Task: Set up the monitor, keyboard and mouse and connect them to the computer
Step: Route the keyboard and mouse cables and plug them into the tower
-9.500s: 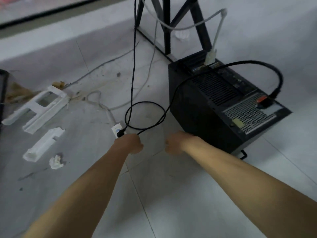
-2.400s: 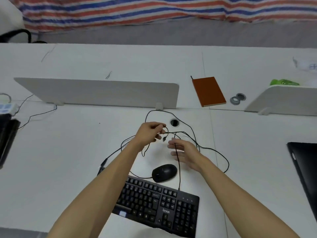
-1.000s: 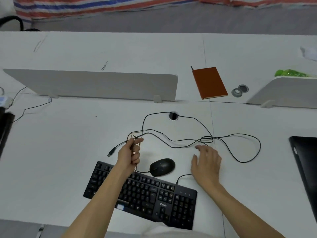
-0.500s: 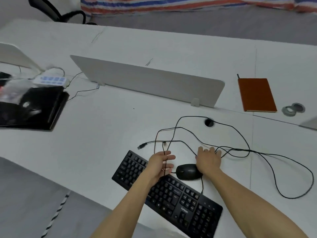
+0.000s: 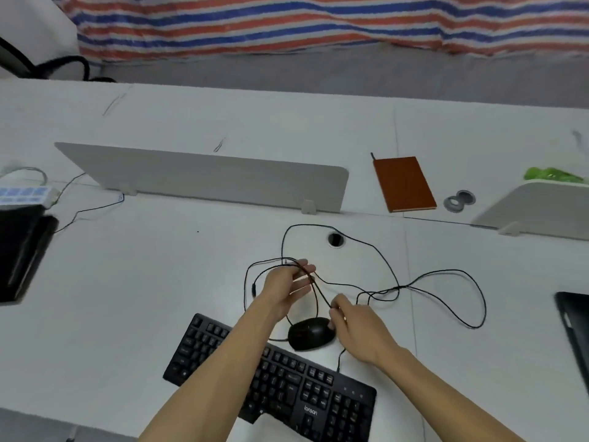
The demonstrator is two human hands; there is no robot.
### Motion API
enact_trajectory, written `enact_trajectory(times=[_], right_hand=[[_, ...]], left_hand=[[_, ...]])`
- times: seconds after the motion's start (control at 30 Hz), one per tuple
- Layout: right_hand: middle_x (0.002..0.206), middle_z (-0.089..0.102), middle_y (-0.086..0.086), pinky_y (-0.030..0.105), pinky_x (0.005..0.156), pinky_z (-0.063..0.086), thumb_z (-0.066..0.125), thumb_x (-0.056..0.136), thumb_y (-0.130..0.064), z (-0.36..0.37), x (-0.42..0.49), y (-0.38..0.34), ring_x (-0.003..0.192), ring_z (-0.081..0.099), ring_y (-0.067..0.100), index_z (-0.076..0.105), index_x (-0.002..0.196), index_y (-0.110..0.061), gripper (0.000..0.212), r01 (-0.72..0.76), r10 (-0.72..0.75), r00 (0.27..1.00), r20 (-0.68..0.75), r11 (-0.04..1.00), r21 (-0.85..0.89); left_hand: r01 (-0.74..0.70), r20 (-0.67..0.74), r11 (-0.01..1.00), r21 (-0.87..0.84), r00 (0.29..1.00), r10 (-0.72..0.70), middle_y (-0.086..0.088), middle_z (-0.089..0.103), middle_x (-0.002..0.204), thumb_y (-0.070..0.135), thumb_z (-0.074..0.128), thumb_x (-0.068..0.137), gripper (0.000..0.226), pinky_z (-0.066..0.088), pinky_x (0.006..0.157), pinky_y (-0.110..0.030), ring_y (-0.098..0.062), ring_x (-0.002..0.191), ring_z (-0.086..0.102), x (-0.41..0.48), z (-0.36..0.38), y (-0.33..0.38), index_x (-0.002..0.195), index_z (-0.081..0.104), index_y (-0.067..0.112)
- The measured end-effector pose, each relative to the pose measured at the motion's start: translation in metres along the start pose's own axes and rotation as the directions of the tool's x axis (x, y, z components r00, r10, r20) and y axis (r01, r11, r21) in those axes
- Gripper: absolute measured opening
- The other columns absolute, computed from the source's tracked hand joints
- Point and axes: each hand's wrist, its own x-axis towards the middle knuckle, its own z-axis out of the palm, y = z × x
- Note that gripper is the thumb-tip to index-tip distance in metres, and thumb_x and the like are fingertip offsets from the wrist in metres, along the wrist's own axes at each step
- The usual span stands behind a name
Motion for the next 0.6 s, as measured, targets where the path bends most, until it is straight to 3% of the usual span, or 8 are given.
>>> enact_trajectory(times=[0.07,0.17,0.3,0.4,0.47,0.6], right_hand=[[0.088,0.072,-0.012,0.035,0.076,0.053,0.033,0.106,-0.032,-0.004,-0.003,0.001,0.079,0.065,0.01,0.046,0.104,-0.026,0.015,-0.124,0.13,0.989,-0.066,0.989,0.082],[0.089,0.072,-0.013,0.033,0.076,0.053,0.034,0.105,-0.032,-0.008,-0.008,0.005,0.081,0.066,0.009,0.046,0.109,-0.031,0.013,-0.212,0.22,0.971,-0.096,0.973,0.087],[0.108,0.069,-0.019,0.024,0.078,0.05,0.044,0.101,-0.034,-0.013,-0.015,0.008,0.082,0.065,0.004,0.053,0.121,-0.038,0.022,-0.285,0.291,0.956,0.022,0.915,0.286],[0.127,0.058,-0.02,0.019,0.087,0.046,0.062,0.092,-0.031,-0.027,-0.012,-0.005,0.099,0.063,0.003,0.053,0.132,-0.041,0.043,-0.245,0.242,0.967,0.075,0.816,0.524],[0.128,0.058,-0.022,0.022,0.094,0.045,0.069,0.087,-0.04,-0.04,-0.007,-0.02,0.109,0.061,0.002,0.054,0.134,-0.043,0.049,-0.193,0.182,0.98,0.084,0.741,0.643],[0.105,0.073,-0.01,0.019,0.086,0.045,0.059,0.098,-0.037,-0.067,0.003,-0.045,0.094,0.064,-0.004,0.07,0.107,-0.024,0.019,-0.118,0.215,0.976,-0.028,0.636,0.763]], left_hand=[[-0.013,0.007,0.996,-0.094,1.0,0.013,0.0,0.074,0.093,0.007,0.04,0.101,0.027,0.054,0.078,-0.03,-0.019,0.084,0.068,-0.002,0.011,0.006,0.113,0.064,0.011],[-0.063,-0.02,0.979,-0.191,0.998,0.06,-0.001,0.07,0.089,0.008,0.044,0.098,0.024,0.052,0.075,-0.031,-0.021,0.08,0.066,-0.003,0.018,0.016,0.108,0.066,0.011],[-0.159,0.024,0.985,-0.064,0.987,0.16,-0.004,0.066,0.084,0.013,0.048,0.102,0.02,0.053,0.077,-0.034,-0.025,0.079,0.064,-0.008,0.028,0.035,0.11,0.064,0.006],[-0.178,0.128,0.983,0.052,0.977,0.17,-0.004,0.073,0.091,0.012,0.045,0.105,0.019,0.057,0.085,-0.034,-0.025,0.088,0.069,-0.016,0.044,0.048,0.11,0.062,0.005],[-0.191,0.205,0.976,0.109,0.965,0.166,-0.005,0.077,0.097,0.012,0.042,0.107,0.019,0.058,0.085,-0.033,-0.023,0.093,0.072,-0.022,0.058,0.058,0.11,0.06,0.006],[-0.191,0.28,0.969,0.155,0.949,0.143,-0.009,0.076,0.105,0.011,0.041,0.107,0.02,0.06,0.072,-0.027,-0.021,0.094,0.074,-0.027,0.075,0.078,0.114,0.058,0.003]])
